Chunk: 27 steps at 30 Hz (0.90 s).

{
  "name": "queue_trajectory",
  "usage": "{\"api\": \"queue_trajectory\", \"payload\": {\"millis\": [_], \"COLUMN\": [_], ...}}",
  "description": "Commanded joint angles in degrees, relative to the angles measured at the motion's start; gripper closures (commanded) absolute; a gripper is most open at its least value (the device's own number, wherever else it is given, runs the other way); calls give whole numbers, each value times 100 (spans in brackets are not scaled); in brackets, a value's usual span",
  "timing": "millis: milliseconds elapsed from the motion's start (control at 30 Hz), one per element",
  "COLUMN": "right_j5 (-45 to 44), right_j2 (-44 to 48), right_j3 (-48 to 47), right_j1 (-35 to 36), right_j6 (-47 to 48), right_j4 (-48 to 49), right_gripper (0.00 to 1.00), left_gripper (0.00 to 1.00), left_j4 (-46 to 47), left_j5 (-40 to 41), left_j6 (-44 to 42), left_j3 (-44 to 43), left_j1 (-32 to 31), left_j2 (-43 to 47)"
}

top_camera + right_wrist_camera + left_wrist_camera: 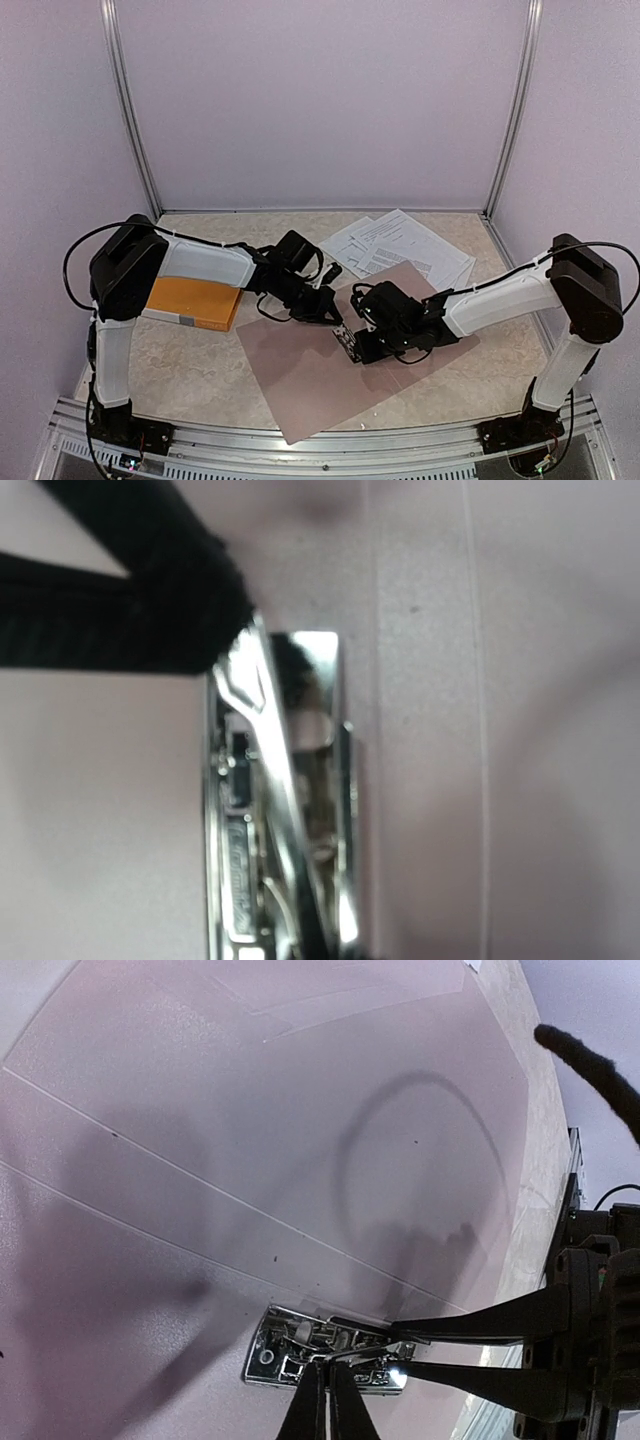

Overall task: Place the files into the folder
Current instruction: Open the spring clip on the folder.

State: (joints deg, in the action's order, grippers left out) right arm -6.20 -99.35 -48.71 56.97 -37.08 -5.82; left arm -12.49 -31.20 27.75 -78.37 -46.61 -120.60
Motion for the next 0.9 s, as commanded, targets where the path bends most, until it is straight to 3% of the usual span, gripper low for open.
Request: {"api": "queue_trajectory", "payload": {"millis": [0, 300, 633, 867], "right_j5": [-1125, -877, -596, -1134], "right_j2": [-164, 423, 979, 1680], "right_j3": [277, 167, 335, 789], "right_j1": [-394, -350, -266, -145], "right_j6": [-84, 302, 544, 18], "right_j4": [-1133, -687, -232, -561], "right_gripper": [94, 77, 48, 45], "left_gripper": [100, 100, 100, 100], "left_j4": [-1567, -1527, -1159, -1077], "left_j5": [-229, -215, -378, -702], "left_j6": [-138, -95, -10, -63], "left_j3": [-94, -654, -848, -1295], "left_j1": [-268, -313, -331, -390], "left_j2": [-62, -31, 139, 64]}}
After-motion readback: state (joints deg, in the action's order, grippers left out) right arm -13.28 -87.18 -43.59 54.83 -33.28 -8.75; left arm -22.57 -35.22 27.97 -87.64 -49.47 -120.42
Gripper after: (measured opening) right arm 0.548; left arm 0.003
